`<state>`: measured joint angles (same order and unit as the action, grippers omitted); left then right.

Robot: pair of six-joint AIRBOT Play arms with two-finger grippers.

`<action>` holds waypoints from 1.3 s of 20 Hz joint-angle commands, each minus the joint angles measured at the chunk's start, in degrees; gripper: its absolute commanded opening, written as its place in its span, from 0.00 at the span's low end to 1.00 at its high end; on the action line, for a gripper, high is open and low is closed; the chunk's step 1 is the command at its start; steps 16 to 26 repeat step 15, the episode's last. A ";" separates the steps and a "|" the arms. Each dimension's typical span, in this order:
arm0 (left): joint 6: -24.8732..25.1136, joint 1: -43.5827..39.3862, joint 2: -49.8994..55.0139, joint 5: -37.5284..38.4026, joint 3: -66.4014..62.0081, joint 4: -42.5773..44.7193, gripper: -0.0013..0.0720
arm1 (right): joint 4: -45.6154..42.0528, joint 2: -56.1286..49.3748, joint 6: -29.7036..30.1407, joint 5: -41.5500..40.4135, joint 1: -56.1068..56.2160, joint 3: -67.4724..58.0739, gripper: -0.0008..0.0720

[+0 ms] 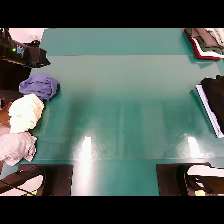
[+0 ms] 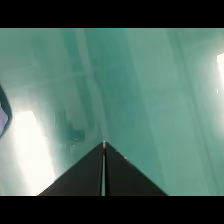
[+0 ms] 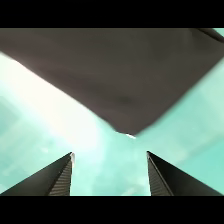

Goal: Fold the shirts.

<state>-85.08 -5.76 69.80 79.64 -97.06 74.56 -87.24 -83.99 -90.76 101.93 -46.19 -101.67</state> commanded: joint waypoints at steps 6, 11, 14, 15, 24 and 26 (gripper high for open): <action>-0.11 0.02 -0.04 -1.55 -0.02 -0.48 0.05 | 21.79 8.28 -0.15 -5.68 16.11 0.24 0.18; -0.11 0.02 -0.04 -1.68 -0.02 -0.48 0.05 | 21.07 11.72 -0.02 -9.53 31.78 0.24 0.04; -0.11 0.02 -0.04 -1.68 -0.02 -0.48 0.05 | 21.09 11.50 -0.02 -10.16 38.80 0.24 0.04; -0.11 0.02 -0.04 -1.68 -0.02 -0.48 0.05 | 21.09 11.50 -0.04 -10.25 40.39 0.24 0.04; -0.11 0.02 -0.04 -1.68 -0.02 -0.48 0.05 | 21.09 11.50 -0.04 -10.25 40.39 0.24 0.04; -0.11 0.02 -0.04 -1.68 -0.02 -0.48 0.05 | 21.09 11.50 -0.04 -10.25 40.39 0.24 0.04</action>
